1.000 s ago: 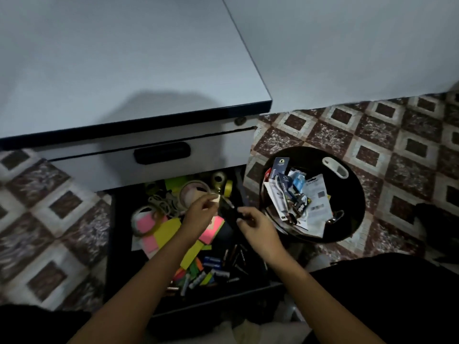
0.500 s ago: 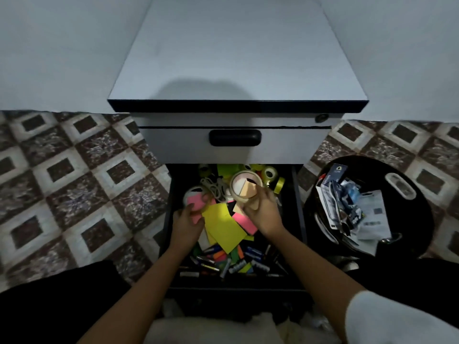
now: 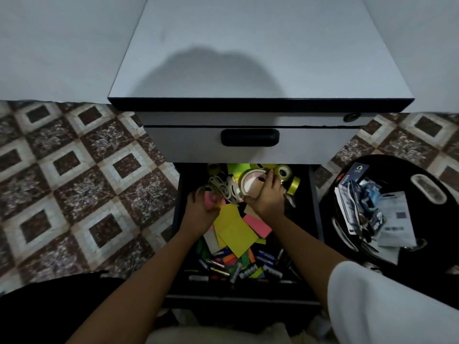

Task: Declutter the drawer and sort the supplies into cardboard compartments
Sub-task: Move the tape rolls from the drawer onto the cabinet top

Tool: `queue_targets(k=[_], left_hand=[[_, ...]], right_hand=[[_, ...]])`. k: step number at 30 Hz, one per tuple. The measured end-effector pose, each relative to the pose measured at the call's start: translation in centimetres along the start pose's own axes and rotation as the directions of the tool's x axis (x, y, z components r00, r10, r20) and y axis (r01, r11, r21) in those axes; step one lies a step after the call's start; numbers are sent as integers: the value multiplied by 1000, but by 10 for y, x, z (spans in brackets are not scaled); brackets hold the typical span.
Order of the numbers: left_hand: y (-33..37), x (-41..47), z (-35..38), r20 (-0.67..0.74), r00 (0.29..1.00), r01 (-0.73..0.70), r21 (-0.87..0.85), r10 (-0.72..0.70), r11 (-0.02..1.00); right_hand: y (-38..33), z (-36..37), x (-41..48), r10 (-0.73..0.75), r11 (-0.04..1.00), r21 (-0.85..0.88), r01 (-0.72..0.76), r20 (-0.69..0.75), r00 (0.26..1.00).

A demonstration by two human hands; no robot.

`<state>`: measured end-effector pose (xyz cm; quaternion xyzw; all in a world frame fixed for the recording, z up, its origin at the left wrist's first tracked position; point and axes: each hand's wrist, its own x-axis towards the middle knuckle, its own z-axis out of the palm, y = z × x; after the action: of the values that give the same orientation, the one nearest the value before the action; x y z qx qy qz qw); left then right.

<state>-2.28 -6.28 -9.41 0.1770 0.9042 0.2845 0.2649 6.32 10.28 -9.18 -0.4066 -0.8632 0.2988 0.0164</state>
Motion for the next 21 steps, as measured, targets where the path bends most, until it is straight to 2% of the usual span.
queue_targets(k=[5, 8, 12, 16, 21], left_hand=[[14, 13, 2, 189, 982, -48, 246, 1, 968], [13, 21, 5, 215, 976, -44, 310, -25, 950], [20, 16, 3, 119, 991, 15, 330, -58, 944], [21, 5, 0, 153, 984, 44, 263, -87, 964], [36, -20, -23, 206, 973, -149, 210, 105, 966]], right_hand=[[11, -9, -16, 16, 993, 116, -11, -38, 999], [18, -19, -36, -2, 992, 125, 9, -55, 998], [23, -34, -58, -33, 988, 149, 33, -8, 999], [15, -53, -77, -67, 981, 186, 55, 58, 996], [-17, -95, -94, -176, 950, 274, 149, 78, 981]])
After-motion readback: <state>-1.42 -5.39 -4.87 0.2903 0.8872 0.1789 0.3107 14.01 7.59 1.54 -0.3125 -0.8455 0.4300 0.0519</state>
